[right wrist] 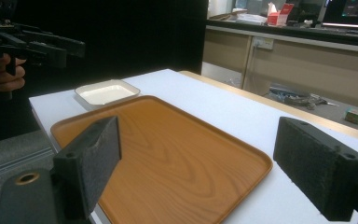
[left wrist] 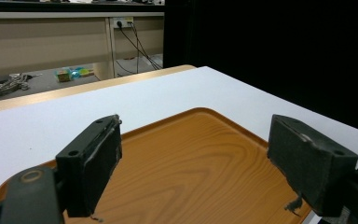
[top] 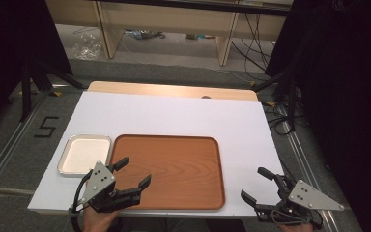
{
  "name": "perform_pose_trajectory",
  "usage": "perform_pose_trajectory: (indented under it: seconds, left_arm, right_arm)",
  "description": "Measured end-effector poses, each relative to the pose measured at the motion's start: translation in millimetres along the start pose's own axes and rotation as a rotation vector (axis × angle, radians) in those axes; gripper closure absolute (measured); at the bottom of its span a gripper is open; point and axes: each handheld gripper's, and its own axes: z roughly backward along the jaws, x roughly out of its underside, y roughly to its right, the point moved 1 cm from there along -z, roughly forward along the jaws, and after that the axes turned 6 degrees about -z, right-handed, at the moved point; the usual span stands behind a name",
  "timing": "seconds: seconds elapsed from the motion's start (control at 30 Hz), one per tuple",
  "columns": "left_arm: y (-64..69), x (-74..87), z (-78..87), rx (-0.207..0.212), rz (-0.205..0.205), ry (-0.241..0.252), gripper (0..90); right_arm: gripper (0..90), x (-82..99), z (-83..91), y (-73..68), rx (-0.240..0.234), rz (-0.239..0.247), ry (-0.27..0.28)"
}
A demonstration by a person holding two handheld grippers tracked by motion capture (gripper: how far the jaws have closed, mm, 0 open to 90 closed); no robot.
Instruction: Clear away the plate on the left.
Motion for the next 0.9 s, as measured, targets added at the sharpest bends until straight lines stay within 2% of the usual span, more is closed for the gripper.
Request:
perform_pose_trajectory:
  seconds: [0.13,0.27,0.47,0.5,0.57,0.6,0.67,0.77,0.8,0.83,0.9]
  left_arm:
    - [-1.3,0.3,0.0,-0.005,0.009,0.002,17.2]
    - [-3.2,0.8,-0.1,-0.009,0.016,0.001,17.2]
    - [-3.1,1.1,-0.6,-0.013,0.008,-0.001,17.2]
    - [-3.0,1.2,-0.9,-0.012,0.008,-0.001,17.2]
    - [-3.3,1.2,-0.8,-0.012,0.010,-0.001,17.2]
    - [-3.3,1.2,-0.8,-0.012,0.010,-0.001,17.2]
    - [-3.8,1.2,-0.9,-0.015,0.014,-0.005,17.2]
    - [-6.0,2.0,-2.0,-0.018,0.015,-0.015,17.2]
    - [-6.6,2.4,-2.2,-0.025,0.016,-0.022,17.2]
    - [-7.7,2.9,-2.3,-0.030,0.018,-0.025,17.2]
    - [-10.1,3.1,-2.0,-0.046,0.020,-0.023,17.3]
  right_arm:
    - [15.9,0.3,-1.1,-0.2,-0.004,-0.002,0.013]
    - [15.9,0.0,-0.5,0.1,0.000,0.003,0.001]
    - [15.9,0.3,-1.2,-0.1,0.004,-0.001,0.014]
    - [15.9,0.5,-0.1,-1.4,-0.013,-0.023,-0.016]
    - [15.9,0.5,-1.9,0.1,-0.003,-0.003,0.023]
    - [15.9,0.5,-1.9,0.1,-0.003,-0.003,0.023]
    - [16.0,0.7,-1.9,-0.4,-0.014,-0.015,0.012]
    - [16.0,0.4,-0.8,0.3,0.007,-0.003,0.013]
    - [16.0,0.4,-1.0,0.2,0.007,-0.002,0.013]
    - [16.0,0.9,-1.2,-1.4,-0.008,-0.025,0.005]
    - [16.0,0.4,0.2,-1.0,-0.006,-0.019,-0.015]
